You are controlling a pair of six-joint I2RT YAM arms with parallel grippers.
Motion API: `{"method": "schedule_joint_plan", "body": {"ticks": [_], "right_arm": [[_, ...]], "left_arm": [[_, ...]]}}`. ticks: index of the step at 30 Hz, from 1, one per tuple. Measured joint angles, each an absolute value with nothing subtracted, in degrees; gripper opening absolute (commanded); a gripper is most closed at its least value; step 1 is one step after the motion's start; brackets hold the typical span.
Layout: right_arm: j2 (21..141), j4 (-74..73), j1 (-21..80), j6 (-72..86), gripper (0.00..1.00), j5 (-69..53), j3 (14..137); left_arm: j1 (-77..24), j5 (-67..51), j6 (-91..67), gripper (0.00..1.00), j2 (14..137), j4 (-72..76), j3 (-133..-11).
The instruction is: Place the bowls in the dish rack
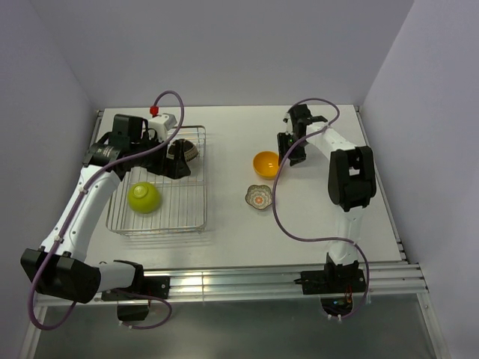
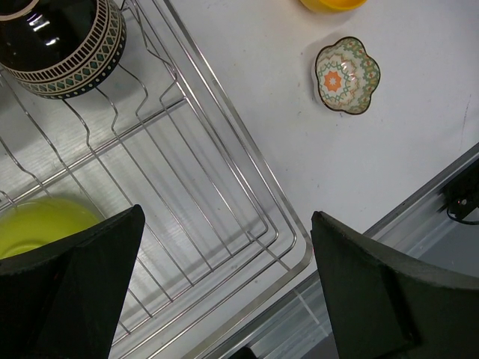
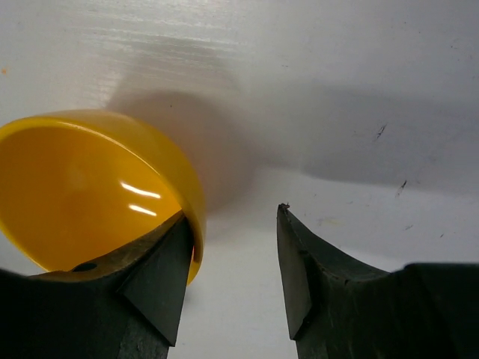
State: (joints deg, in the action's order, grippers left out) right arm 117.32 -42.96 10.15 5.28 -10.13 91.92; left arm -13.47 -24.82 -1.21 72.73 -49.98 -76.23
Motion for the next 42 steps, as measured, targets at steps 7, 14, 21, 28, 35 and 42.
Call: {"method": "schedule_joint_plan", "body": {"ticks": [7,14,21,28,35,42], "right_arm": [[118.24,-41.87,10.37,6.22,0.34,-10.63,91.92],[118.58,-41.15,10.37,7.11,0.02,-13.15,91.92],[117.99,-39.03,10.33,7.35,0.0,-15.59,90.54],[107.09,-35.73,9.98,7.94,0.0,-23.81,86.48],[95.22,-30.35,12.08,10.68,0.0,-33.17,87.11],[94.17,-30.48,18.22,10.68,0.0,-35.18,88.68]], "left_arm": [[-13.47,-24.82,-1.26,0.99,72.71,-49.84,-76.05],[-13.45,-24.8,-2.52,0.99,72.58,-48.66,-75.18],[-12.47,-25.26,-6.15,0.99,72.55,-46.02,-75.18],[-10.96,-29.71,-10.48,1.0,72.2,-41.34,-75.55],[-10.96,-38.3,-20.95,1.0,72.27,-32.58,-75.24],[-11.49,-45.21,-35.9,1.0,70.3,-16.53,-66.61]]}}
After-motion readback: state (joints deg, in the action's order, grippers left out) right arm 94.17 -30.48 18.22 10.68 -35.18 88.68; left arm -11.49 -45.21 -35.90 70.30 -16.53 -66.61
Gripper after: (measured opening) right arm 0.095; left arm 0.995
